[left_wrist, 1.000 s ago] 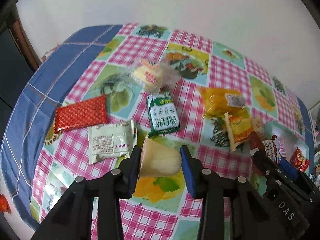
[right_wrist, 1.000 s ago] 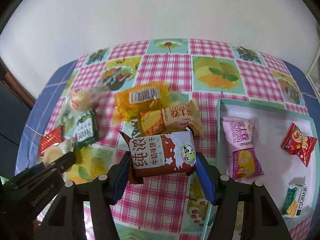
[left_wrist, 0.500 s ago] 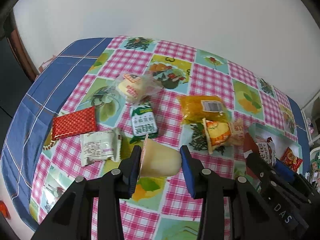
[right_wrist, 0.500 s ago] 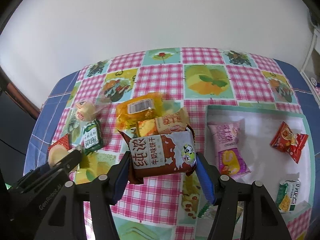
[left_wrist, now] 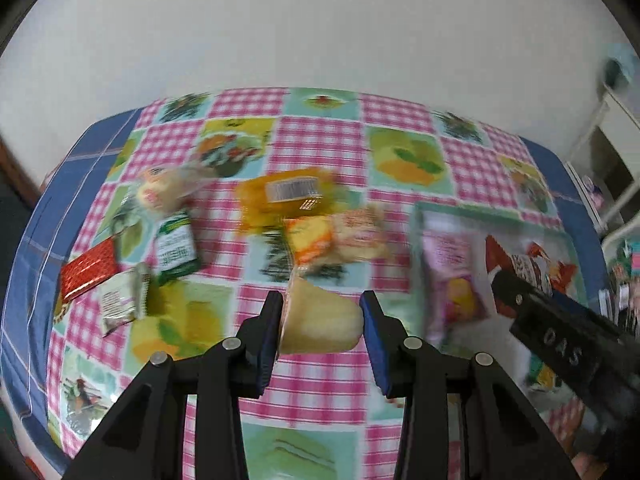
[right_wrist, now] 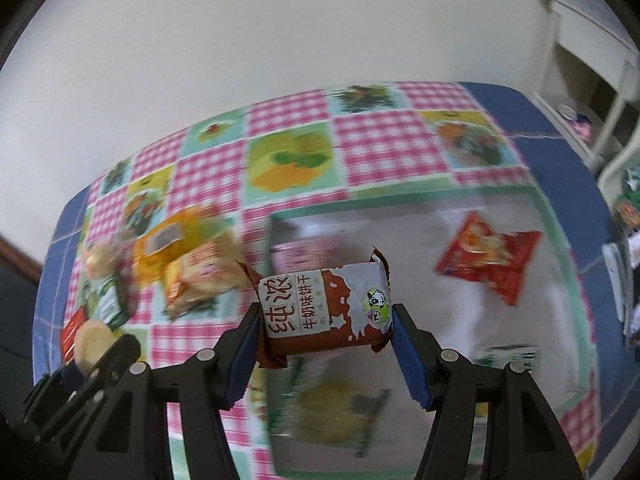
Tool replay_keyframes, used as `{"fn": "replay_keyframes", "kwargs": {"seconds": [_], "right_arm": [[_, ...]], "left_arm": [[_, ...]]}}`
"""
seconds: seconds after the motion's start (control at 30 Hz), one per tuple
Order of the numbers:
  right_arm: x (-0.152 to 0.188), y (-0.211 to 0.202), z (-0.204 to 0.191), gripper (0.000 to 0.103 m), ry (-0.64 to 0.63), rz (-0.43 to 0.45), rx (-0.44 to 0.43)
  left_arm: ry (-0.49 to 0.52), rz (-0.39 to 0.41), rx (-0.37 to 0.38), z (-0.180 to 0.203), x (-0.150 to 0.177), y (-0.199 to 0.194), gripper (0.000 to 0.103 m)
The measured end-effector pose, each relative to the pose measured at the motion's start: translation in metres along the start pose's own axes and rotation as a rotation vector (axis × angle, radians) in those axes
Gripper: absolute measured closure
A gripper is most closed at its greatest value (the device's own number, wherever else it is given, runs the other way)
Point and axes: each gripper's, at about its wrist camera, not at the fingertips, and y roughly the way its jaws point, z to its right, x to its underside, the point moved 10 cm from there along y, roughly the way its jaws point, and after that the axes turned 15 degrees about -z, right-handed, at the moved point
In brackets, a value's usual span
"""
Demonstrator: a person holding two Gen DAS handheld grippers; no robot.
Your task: Organize snacks
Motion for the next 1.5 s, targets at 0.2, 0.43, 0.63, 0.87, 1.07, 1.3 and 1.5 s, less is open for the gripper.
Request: {"fn": "replay_keyframes", "kwargs": {"seconds": [0.2, 0.43, 0.63, 0.87, 1.07, 1.3, 1.5], "right_arm": [[-0.003, -0.009, 0.057, 0.038, 0.103, 0.010, 0.022], [-0.001, -0.018, 0.111, 0.038, 0.193, 0.022, 0.052], [0.004, -0.012, 0.137, 0.038, 0.239, -0.001, 0.058], [0.006, 0.006, 0.142, 0.038, 0.252, -0.031, 0.042], [0.004, 0.010, 0.137, 0.038, 0.235, -0.034, 0.040], [0.002, 0.008, 0.133, 0.036, 0.224, -0.042, 0.053], [0.001, 0.000, 0.129, 0.033, 0.211, -0.042, 0.053]], "left_arm": [[0.126, 0.016, 0.007, 0.060, 0.009, -0.003, 0.062], [0.245, 0.023, 0.019, 0.113, 0.023, 0.000, 0.062], [0.292, 0.013, 0.024, 0.136, 0.031, 0.011, 0.062], [0.309, -0.017, 0.022, 0.144, 0.035, 0.029, 0.062], [0.305, -0.033, 0.038, 0.147, 0.035, 0.037, 0.062], [0.302, -0.037, 0.070, 0.152, 0.035, 0.035, 0.061], [0.307, -0.004, 0.091, 0.154, 0.030, 0.017, 0.049]]}}
